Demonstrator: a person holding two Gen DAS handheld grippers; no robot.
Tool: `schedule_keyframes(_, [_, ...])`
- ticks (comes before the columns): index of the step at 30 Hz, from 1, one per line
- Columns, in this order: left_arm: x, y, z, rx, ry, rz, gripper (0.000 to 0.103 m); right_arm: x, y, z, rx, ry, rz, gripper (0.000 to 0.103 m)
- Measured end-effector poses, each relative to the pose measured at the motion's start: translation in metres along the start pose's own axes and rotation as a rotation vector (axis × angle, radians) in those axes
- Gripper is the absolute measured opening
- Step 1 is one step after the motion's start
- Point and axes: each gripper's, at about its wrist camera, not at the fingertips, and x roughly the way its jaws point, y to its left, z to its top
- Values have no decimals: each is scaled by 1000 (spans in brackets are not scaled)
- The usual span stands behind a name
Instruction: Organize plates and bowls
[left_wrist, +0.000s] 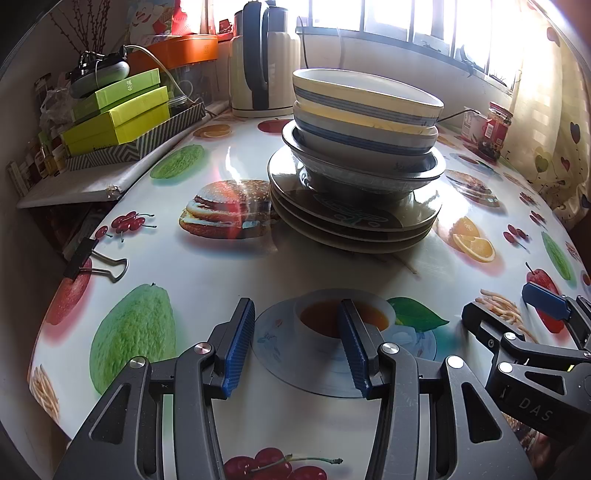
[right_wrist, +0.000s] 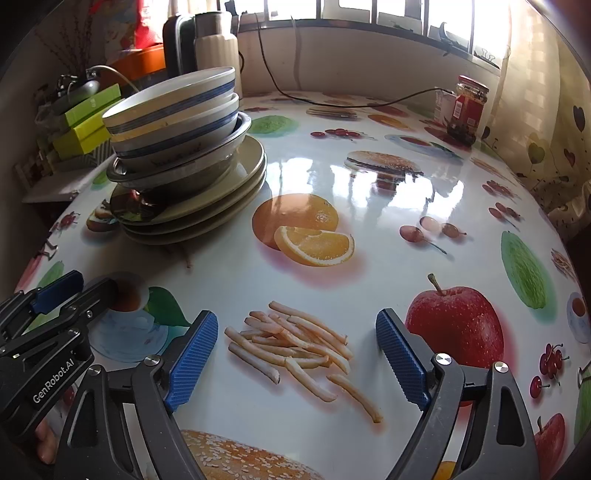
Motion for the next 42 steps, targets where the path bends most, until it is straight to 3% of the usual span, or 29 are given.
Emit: schedule_keyframes(42, [0,0,0,0,0,0,48,0,1,-1,-1,-1,0,91])
